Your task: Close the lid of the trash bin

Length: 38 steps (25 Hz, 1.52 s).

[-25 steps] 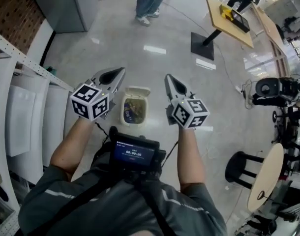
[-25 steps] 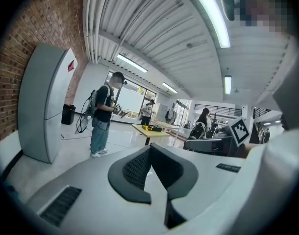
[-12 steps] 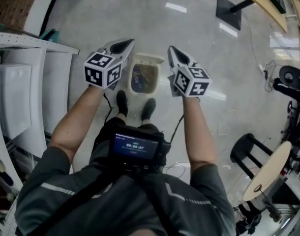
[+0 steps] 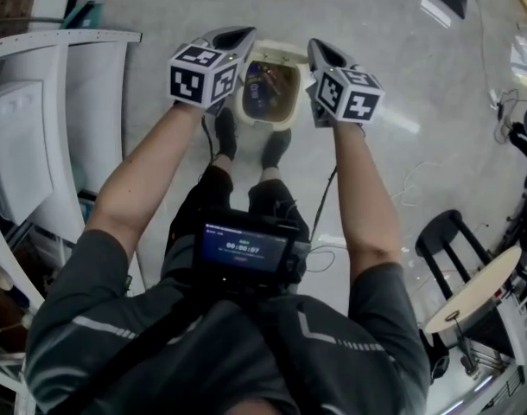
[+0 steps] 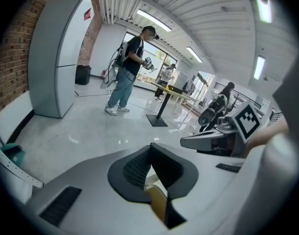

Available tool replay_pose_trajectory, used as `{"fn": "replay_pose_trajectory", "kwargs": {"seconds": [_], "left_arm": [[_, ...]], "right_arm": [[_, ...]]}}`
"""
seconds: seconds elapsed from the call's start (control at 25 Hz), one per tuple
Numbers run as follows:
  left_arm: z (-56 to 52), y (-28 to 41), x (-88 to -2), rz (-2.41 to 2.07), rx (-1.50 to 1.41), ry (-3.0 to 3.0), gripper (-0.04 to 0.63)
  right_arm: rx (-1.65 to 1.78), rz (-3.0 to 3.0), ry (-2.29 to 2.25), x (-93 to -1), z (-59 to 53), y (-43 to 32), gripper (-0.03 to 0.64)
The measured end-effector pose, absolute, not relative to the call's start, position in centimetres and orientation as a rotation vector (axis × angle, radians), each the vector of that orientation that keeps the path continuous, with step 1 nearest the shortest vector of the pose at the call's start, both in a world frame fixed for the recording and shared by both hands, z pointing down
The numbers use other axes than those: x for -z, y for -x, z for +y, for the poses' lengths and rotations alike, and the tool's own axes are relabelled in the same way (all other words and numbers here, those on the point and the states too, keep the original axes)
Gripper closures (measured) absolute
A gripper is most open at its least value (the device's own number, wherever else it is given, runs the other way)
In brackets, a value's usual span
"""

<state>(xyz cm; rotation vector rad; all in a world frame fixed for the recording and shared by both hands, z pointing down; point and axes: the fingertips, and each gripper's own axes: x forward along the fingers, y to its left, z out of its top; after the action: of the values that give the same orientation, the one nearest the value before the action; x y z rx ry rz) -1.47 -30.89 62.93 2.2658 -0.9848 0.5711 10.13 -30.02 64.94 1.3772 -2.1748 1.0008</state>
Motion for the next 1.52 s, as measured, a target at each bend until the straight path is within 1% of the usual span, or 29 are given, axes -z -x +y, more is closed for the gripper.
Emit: {"fn": "replay_pose_trajectory", "kwargs": {"seconds": [0.36, 0.52, 0.68, 0.92, 1.16, 1.52], "left_arm": [[-31.3, -0.3, -66.9, -0.945, -0.611, -2.222, 0.601], [-32.0, -0.9, -68.9, -0.927, -0.668, -2.212, 0.601], [-32.0, -0.9, -70.7, -0.916, -0.722, -2.185, 0.601], [-31.5, -1.0, -72.1, -0.894, -0.697, -2.148, 0.601], [-29.1, -0.9, -72.7, -0.860, -0.719, -2.134, 0.601], [-21.5, 0.7, -75.9, -0.797, -0.801, -2.041, 0.601]], "right_arm": [[-1.037, -2.128, -1.364, -68.9, -30.9, -10.6, 0.606], [-1.025, -2.095, -1.362, -70.2, -32.1, -10.5, 0.606], [-1.088, -2.060, -1.368, -72.4, -31.8, -10.3, 0.606], [-1.097, -2.024, -1.417, -72.3, -31.8, -10.8, 0.606], [-1.117, -2.008, -1.405, -72.9, -29.2, -10.6, 0.606], [-1.209, -1.939, -1.346, -75.8, -21.7, -9.3, 0.606]]}}
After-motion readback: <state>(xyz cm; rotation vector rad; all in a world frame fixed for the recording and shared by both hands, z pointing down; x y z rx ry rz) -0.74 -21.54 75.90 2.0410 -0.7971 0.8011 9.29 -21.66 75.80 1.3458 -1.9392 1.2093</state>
